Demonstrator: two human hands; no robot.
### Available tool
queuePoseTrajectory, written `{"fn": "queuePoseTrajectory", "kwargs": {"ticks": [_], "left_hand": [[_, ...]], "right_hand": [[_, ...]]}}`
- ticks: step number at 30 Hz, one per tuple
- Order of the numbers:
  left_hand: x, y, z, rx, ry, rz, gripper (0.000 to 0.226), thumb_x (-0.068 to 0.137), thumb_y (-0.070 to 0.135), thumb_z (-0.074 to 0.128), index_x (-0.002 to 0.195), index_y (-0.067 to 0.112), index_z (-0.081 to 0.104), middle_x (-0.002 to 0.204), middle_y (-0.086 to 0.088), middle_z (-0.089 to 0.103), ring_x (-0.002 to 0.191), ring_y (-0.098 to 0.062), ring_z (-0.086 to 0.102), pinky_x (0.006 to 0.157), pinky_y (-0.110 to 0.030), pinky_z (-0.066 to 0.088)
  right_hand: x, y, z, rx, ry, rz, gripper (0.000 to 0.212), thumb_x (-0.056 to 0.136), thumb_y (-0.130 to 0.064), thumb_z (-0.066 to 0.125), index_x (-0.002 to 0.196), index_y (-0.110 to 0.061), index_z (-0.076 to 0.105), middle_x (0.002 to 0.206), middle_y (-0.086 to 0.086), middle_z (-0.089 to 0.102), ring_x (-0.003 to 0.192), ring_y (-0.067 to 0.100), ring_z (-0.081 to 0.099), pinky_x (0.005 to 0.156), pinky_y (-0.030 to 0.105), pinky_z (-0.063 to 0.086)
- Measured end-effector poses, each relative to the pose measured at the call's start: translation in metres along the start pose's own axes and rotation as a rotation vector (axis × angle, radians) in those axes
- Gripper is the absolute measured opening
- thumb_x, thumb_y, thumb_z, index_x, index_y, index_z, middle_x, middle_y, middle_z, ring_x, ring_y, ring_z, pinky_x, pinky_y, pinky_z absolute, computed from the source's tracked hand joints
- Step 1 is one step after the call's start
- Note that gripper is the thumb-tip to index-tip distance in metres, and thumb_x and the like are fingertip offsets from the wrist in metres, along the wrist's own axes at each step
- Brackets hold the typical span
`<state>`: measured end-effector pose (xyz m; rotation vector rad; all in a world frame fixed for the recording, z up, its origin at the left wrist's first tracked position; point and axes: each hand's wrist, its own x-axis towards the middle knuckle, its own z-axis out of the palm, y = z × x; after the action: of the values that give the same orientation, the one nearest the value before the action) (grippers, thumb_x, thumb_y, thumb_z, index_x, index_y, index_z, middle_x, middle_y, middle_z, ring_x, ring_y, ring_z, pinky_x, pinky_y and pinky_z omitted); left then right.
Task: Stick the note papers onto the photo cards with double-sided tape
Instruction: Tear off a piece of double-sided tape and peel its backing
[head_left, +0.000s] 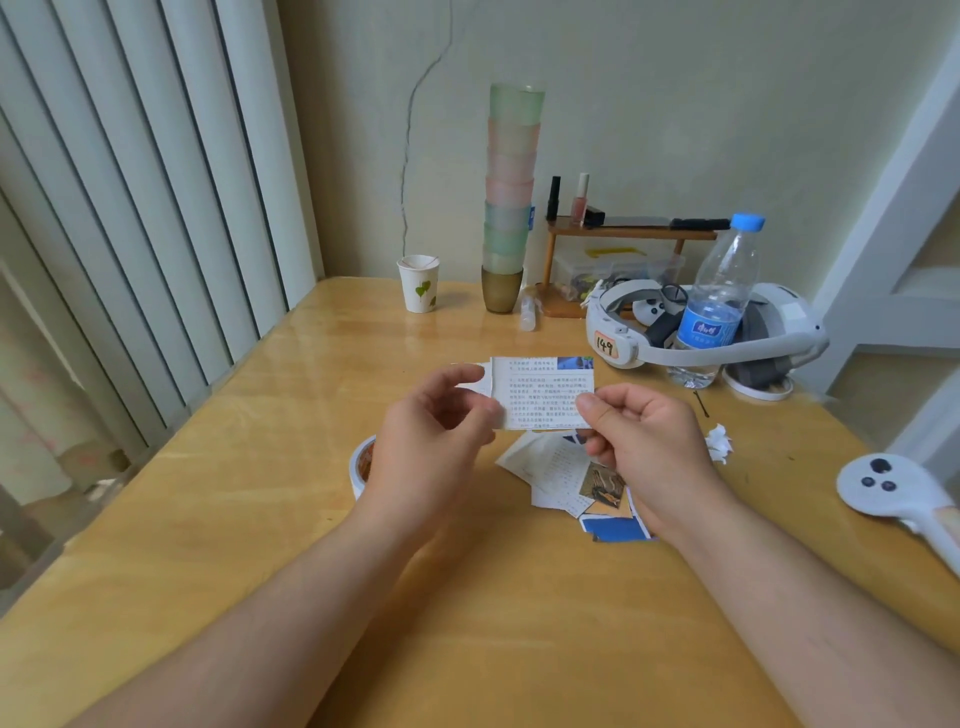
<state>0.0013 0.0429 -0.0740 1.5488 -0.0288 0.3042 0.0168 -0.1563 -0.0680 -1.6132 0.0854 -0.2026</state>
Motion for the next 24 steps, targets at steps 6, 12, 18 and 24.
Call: {"fn": "queuePoseTrajectory", "kwargs": {"ticks": [6,12,18,24], "left_hand": [[0.012,-0.001,-0.014,0.346,0.067,0.160,0.017,0.095,0.018,0.068,0.096,0.034,0.073,0.087,0.021,0.070,0.083,-0.002,0.065,0.072,-0.019,0.050],[0.012,-0.003,-0.018,0.607,0.038,0.360,0.018,0.093,0.019,0.068,0.095,0.035,0.075,0.095,0.019,0.067,0.088,-0.002,0.064,0.072,-0.017,0.048],[0.014,-0.006,-0.021,0.627,0.051,0.344,0.020,0.092,0.020,0.067,0.094,0.037,0.075,0.096,0.020,0.067,0.090,0.000,0.063,0.072,-0.019,0.048],[0.012,-0.005,-0.019,0.686,0.012,0.368,0.019,0.091,0.023,0.067,0.098,0.039,0.074,0.096,0.021,0.064,0.091,-0.001,0.061,0.077,-0.031,0.054]], "right_hand": [[0.045,-0.002,0.027,-0.262,-0.014,-0.015,0.012,0.100,-0.026,0.067,0.091,-0.026,0.074,0.096,-0.012,0.074,0.090,0.004,0.064,0.068,0.023,0.047],[0.084,0.018,0.052,-0.652,-0.015,-0.004,0.012,0.094,-0.033,0.072,0.085,-0.027,0.074,0.095,-0.007,0.073,0.096,0.019,0.067,0.083,0.037,0.059],[0.092,0.010,0.048,-0.857,0.077,-0.060,0.023,0.096,-0.052,0.065,0.092,-0.029,0.068,0.091,-0.008,0.067,0.095,0.022,0.062,0.094,0.045,0.053],[0.066,0.005,0.025,-0.714,0.003,-0.152,0.031,0.101,-0.052,0.056,0.098,-0.025,0.072,0.090,-0.009,0.070,0.091,0.017,0.065,0.087,0.041,0.056]]}}
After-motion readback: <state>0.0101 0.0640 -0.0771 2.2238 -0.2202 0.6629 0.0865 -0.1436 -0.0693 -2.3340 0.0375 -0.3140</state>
